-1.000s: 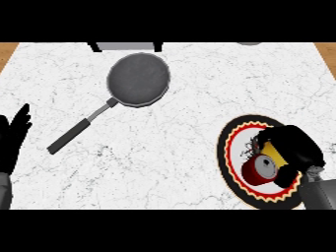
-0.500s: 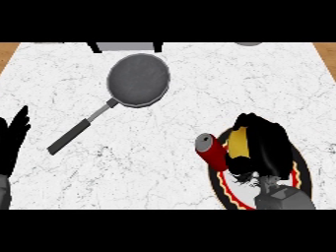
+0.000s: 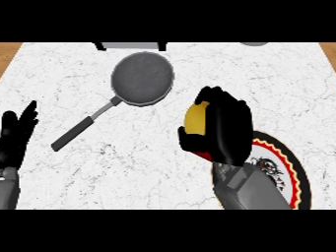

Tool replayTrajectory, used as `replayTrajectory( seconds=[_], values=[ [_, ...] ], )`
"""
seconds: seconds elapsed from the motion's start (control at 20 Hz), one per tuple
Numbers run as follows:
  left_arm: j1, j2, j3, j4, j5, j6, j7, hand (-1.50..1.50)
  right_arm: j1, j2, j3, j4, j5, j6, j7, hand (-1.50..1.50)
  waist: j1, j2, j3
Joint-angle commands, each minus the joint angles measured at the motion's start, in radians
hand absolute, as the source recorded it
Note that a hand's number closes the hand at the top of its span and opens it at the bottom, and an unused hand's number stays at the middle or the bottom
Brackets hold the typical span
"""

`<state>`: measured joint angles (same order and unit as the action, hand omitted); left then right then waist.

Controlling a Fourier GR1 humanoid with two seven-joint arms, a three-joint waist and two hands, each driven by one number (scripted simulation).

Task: Pick the lemon from the plate and place it in the pan

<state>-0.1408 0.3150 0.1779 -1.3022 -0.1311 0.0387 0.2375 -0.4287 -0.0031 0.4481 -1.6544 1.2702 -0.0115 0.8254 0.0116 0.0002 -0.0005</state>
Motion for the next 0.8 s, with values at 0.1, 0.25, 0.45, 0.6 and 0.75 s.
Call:
replayTrajectory(
  seconds=[0.1, 0.25, 0.45, 0.6, 0.75],
  values=[
    [0.015, 0.012, 0.011, -0.010, 0.015, -0.034, -0.016, 0.00, -0.258, 0.003, -0.024, 0.322, -0.130, -0.226, 0.073, 1.50, 0.017, 0.005, 0.000],
    [-0.066, 0.027, 0.025, 0.064, 0.010, -0.031, -0.010, 0.00, -0.344, 0.003, -0.032, 0.488, -0.220, -0.365, 0.051, 1.50, 0.023, 0.012, 0.000],
    [-0.042, 0.011, 0.006, 0.014, 0.004, -0.031, 0.004, 0.00, -0.493, 0.003, -0.122, 0.642, -0.373, -0.410, -0.018, 1.50, 0.032, 0.012, 0.000],
    [-0.067, -0.001, -0.012, 0.025, -0.012, -0.024, 0.003, 0.00, -0.558, 0.003, -0.099, 0.815, -0.438, -0.538, -0.049, 1.50, 0.047, 0.019, 0.000],
    [-0.070, 0.006, -0.008, 0.032, -0.003, -0.041, -0.008, 0.00, -0.603, 0.003, -0.116, 0.965, -0.513, -0.579, -0.115, 1.50, 0.067, 0.025, 0.000]
  ],
)
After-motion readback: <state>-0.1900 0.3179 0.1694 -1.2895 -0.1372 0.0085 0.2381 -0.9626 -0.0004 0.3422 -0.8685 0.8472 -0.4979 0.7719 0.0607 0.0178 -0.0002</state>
